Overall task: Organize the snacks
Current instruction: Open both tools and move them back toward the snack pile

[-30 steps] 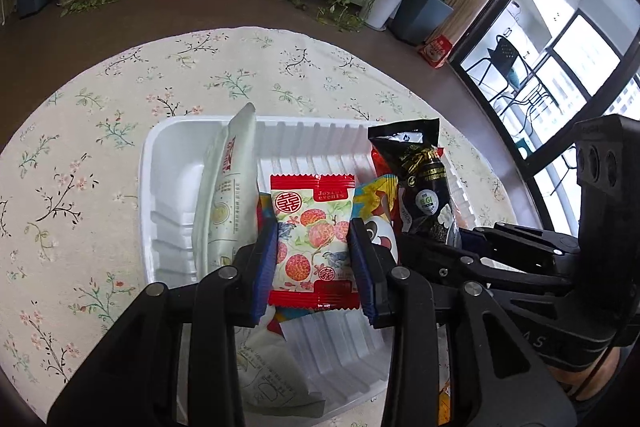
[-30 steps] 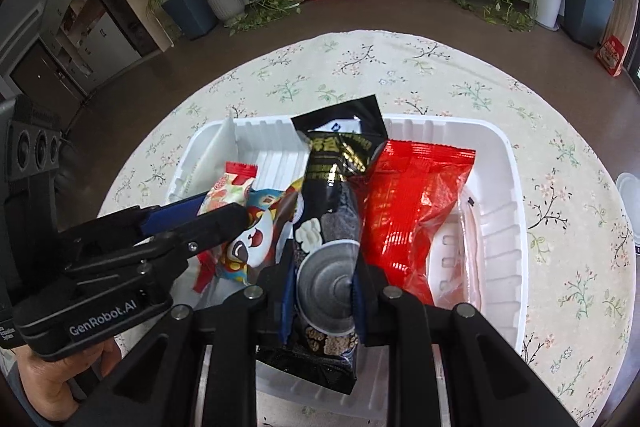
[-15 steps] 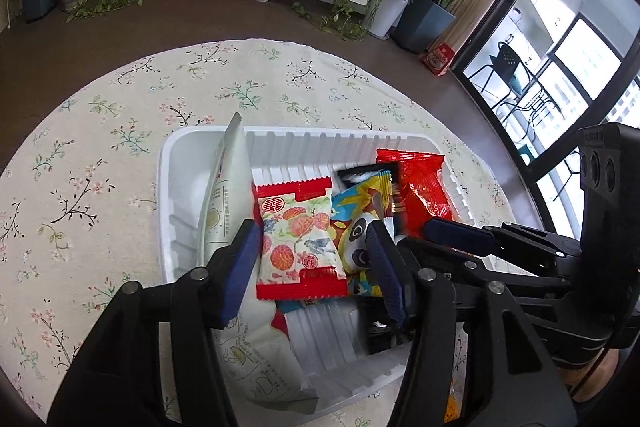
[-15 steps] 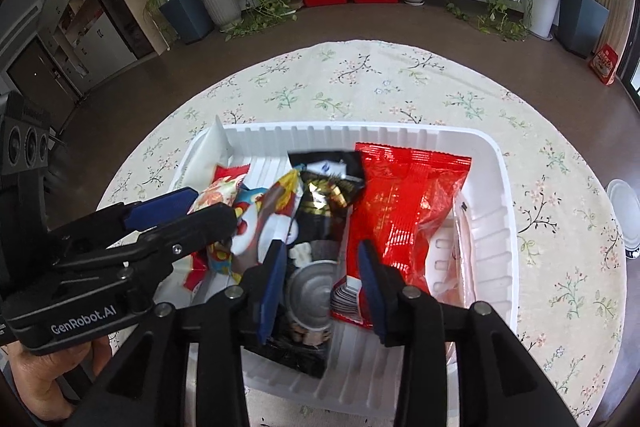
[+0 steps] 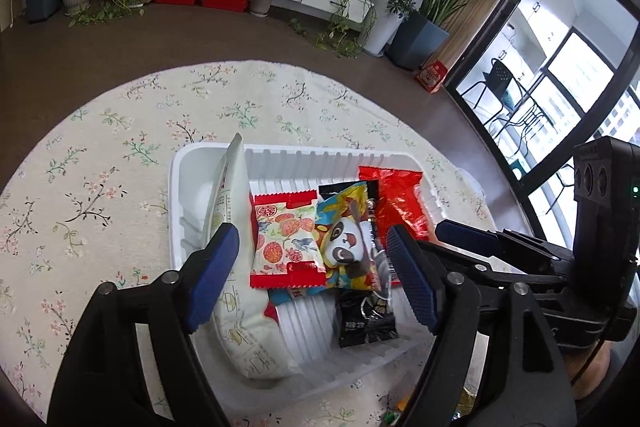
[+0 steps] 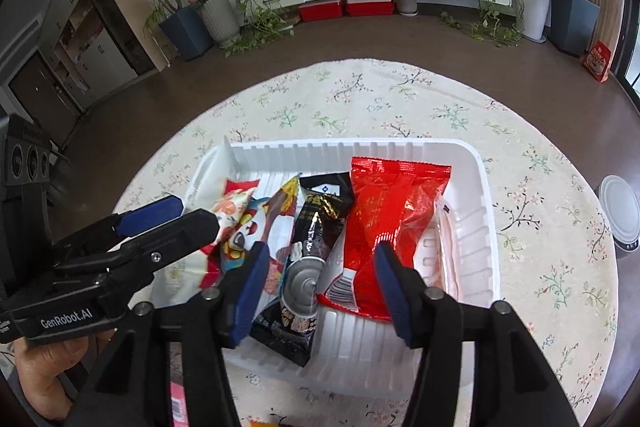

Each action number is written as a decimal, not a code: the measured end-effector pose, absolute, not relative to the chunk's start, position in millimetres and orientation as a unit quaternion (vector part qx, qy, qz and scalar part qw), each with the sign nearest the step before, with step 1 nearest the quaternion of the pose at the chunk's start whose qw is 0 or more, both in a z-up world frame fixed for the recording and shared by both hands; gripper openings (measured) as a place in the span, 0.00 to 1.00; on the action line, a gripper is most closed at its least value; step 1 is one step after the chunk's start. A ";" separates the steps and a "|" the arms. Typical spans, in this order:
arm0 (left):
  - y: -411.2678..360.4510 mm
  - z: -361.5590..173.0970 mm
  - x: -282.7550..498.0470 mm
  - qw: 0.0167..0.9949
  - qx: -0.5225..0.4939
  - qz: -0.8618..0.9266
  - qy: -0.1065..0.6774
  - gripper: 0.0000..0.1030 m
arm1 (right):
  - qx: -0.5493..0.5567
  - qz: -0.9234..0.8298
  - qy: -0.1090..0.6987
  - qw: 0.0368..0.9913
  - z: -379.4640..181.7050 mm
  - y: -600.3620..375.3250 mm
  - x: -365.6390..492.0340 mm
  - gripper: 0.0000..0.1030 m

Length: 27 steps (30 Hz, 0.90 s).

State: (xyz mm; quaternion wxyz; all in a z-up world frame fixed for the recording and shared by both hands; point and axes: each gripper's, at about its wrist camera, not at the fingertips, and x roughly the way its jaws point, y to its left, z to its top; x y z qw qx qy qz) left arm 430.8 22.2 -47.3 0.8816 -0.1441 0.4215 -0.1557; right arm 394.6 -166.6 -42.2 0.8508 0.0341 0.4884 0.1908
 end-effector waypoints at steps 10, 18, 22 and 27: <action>36.3 1.2 366.9 0.905 -0.109 -0.149 0.384 1.00 | 0.100 0.229 0.428 0.868 -0.1 -201.5 346.0 0.75; 55.3 2.9 266.9 0.924 -0.081 -0.139 0.348 1.00 | 0.140 0.210 0.410 0.877 -0.9 -246.3 273.6 0.75; 63.6 -16.2 220.9 0.915 -0.115 -0.129 0.364 1.00 | 0.140 0.194 0.415 0.878 -13.1 -256.4 240.3 0.75; 65.5 -36.0 174.6 0.906 -0.126 -0.114 0.387 1.00 | 0.143 0.183 0.423 0.876 -22.3 -267.4 205.4 0.75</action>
